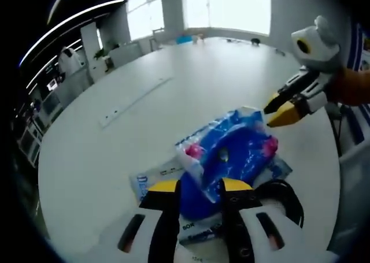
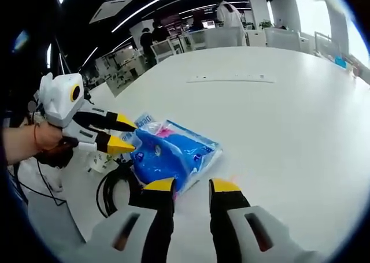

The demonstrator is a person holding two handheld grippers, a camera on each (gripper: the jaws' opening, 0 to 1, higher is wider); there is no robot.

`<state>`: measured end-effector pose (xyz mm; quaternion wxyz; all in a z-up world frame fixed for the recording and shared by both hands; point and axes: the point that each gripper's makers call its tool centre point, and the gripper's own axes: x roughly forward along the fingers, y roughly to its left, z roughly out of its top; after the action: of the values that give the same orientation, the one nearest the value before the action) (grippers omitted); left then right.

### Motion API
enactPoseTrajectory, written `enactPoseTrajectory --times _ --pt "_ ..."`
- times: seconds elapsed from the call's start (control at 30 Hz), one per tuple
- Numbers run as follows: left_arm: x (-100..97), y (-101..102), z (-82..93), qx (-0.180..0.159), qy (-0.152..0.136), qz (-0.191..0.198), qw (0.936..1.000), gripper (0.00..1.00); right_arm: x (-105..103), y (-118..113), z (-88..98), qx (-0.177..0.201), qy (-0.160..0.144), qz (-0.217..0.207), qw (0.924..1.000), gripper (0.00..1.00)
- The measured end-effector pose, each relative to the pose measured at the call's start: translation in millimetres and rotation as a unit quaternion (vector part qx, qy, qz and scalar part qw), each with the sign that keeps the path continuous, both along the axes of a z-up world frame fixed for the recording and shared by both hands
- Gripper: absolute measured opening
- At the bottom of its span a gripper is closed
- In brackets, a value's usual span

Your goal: Arrange the tabletop items into an orderly group along one side of the table until the central work area is clear of visible clutter.

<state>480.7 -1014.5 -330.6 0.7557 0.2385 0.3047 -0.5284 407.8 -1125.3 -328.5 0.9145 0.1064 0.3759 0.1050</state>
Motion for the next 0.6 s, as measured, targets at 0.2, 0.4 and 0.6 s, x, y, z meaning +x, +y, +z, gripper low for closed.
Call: enactPoseTrajectory --times 0.2,0.4,0.6 --pt "0.1 0.2 -3.4 0.008 0.002 -0.001 1.0 0.2 0.4 -1.3 -1.2 -0.001 0.002 -0.001 1.0 0.18" --pt "-1.0 -1.2 -4.4 0.01 0.002 -0.003 0.9999 0.17 -0.2 -0.7 -2.7 0.001 0.005 -0.001 1.0 0.16" --pt "-1.1 -2.1 -5.6 0.009 0.002 -0.004 0.9999 0.16 -0.2 -0.2 -4.0 0.001 0.006 -0.001 1.0 0.14"
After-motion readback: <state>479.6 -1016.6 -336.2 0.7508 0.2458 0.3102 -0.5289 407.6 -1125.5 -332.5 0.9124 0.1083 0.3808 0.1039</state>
